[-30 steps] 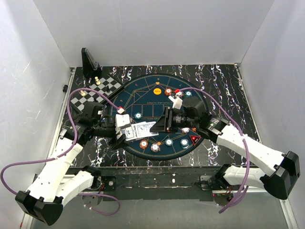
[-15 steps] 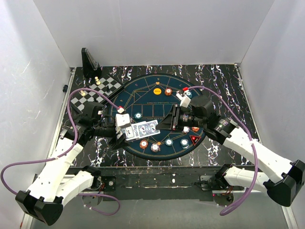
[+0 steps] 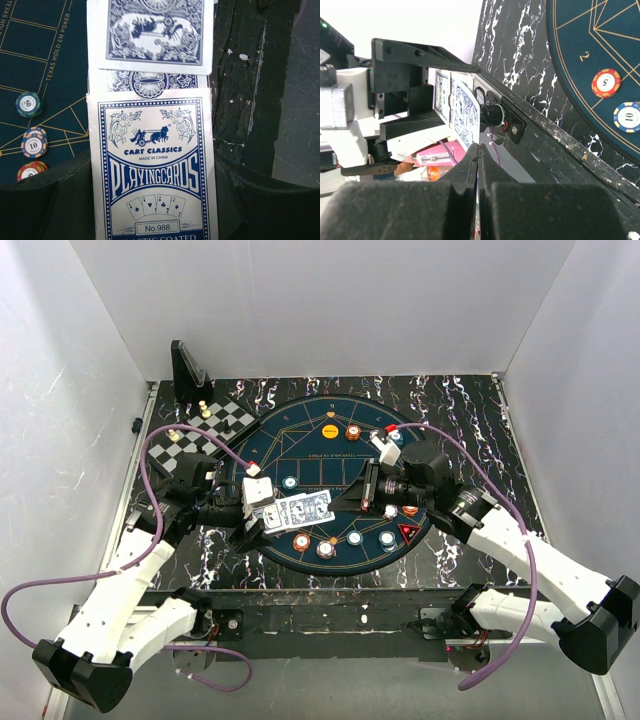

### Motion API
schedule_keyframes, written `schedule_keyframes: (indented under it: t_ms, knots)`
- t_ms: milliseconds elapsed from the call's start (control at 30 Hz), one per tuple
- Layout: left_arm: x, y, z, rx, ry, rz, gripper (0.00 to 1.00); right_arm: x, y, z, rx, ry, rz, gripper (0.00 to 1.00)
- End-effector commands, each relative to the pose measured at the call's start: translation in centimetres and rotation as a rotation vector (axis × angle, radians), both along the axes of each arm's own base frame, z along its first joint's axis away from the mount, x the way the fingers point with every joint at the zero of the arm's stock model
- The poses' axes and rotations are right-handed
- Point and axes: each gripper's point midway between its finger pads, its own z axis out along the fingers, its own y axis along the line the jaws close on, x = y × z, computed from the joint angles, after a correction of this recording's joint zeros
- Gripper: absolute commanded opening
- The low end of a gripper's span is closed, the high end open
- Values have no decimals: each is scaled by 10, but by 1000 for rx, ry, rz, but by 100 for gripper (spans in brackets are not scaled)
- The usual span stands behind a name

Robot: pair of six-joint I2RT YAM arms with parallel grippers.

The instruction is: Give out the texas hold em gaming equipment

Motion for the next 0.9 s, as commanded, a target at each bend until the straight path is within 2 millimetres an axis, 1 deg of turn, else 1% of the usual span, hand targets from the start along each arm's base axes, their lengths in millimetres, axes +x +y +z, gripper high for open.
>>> schedule_keyframes:
  t_ms: [0,67,167,200,300,467,567,633,700,733,800,867]
  knots:
    - [1,-3,9,-35,-22,-5,0,7,-7,35,118,-38,-22,1]
    - [0,-3,8,-34,-16,-7,0,11,-13,51,152,-52,-26,1]
    - [0,-3,7,-33,-10,-6,0,20,-21,65,177,-59,-51,1]
    - [0,-3,7,-33,-7,-5,0,23,-24,69,184,-63,-54,1]
    - [-1,-3,7,-33,-5,-7,0,32,-26,73,174,-71,-64,1]
    - [-7,-1,4,-25,9,-6,0,62,-25,67,162,-57,-84,1]
    - [-9,1,6,-25,1,-5,0,82,-20,57,157,-36,-86,1]
    - [-12,3,7,-21,-1,-3,0,93,-13,49,158,-22,-75,1]
    - [-14,4,9,-20,2,0,0,108,-4,40,159,0,-67,1]
    - [-16,5,10,-22,0,0,0,115,1,40,173,-5,-58,1]
    - [-19,4,11,-29,10,-2,0,128,11,32,180,15,-40,1]
    - [-21,4,13,-37,16,4,0,143,22,18,175,40,-33,1]
